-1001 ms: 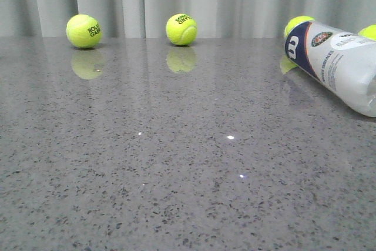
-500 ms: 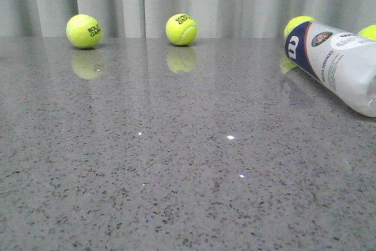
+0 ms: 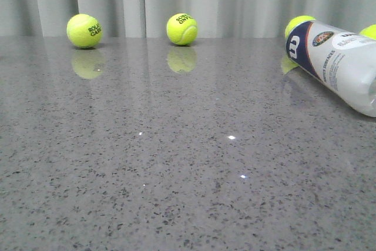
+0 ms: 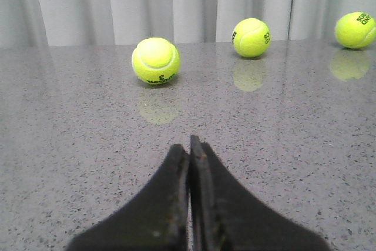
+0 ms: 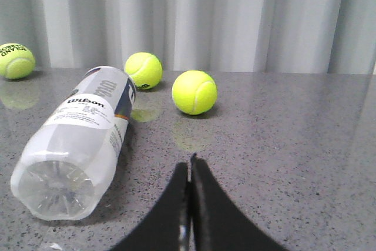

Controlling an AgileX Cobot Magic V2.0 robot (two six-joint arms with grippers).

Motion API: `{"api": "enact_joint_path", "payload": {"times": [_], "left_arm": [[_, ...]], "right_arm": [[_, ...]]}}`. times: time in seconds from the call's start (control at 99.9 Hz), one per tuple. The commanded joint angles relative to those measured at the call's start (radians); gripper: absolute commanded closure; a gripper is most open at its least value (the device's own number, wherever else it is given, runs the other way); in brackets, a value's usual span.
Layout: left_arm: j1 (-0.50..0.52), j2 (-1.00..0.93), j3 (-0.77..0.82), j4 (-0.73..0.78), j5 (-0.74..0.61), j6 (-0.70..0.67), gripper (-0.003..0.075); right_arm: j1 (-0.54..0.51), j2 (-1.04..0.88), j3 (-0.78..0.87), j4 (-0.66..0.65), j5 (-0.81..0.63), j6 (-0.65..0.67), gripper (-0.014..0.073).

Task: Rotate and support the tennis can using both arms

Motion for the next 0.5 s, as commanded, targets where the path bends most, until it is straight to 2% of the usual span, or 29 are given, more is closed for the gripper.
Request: {"api": "enact_joint_path", "payload": {"times": [0.0, 0.09, 0.35, 0.42, 0.49], "left_arm": [[-0.002, -0.034, 0.044, -0.007, -0.086, -0.012, 0.0738], [-0.002, -0.034, 0.044, -0.007, -0.086, -0.012, 0.0738], [-0.002, -0.034, 0.044, -0.007, -0.086, -0.012, 0.0738], [-0.002, -0.034, 0.044, -0.007, -0.086, -0.012, 0.0738], [-0.002, -0.034, 0.044, -0.007, -0.086, -0.012, 0.0738]], "right_arm": [[-0.004, 0.035, -0.115, -0.013, 0.062, -0.003, 0.0655], [-0.004, 0.107, -0.199, -0.012, 0.178, -0.003, 0.0655], [-0.004, 0.396, -0.424, -0.010, 0.393, -0.003, 0.0641], [-0.004, 0.481, -0.493, 0.006, 0.450, -0.003, 0.0590], [-0.004, 0.561, -0.561, 0.038, 0.498, -0.003, 0.0468]]}}
